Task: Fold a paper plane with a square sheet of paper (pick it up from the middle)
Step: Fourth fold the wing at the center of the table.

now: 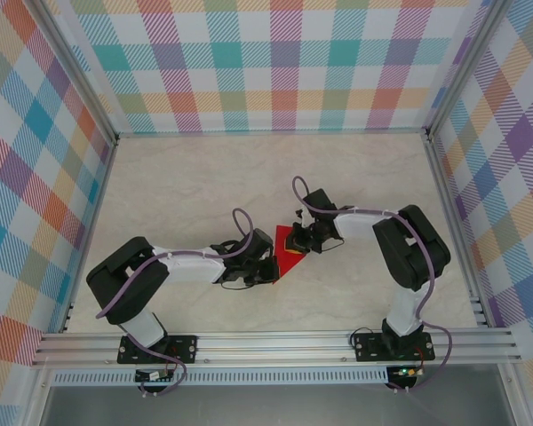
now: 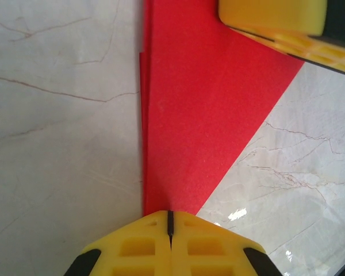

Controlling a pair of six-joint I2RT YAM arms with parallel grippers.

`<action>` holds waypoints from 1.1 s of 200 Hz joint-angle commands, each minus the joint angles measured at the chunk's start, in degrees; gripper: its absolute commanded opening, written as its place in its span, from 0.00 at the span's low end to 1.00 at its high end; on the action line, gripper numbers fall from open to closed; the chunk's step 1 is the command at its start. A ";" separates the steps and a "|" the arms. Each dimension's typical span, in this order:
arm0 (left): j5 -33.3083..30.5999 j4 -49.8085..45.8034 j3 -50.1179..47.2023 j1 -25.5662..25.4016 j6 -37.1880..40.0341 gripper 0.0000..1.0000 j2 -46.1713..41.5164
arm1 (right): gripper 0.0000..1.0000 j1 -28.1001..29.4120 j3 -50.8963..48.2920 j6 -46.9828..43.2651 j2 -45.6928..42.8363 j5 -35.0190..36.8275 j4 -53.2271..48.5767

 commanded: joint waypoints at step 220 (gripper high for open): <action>-3.19 0.94 -0.24 0.31 -1.29 0.00 -3.15 | 0.06 4.68 -5.15 -3.57 -1.70 -1.83 3.83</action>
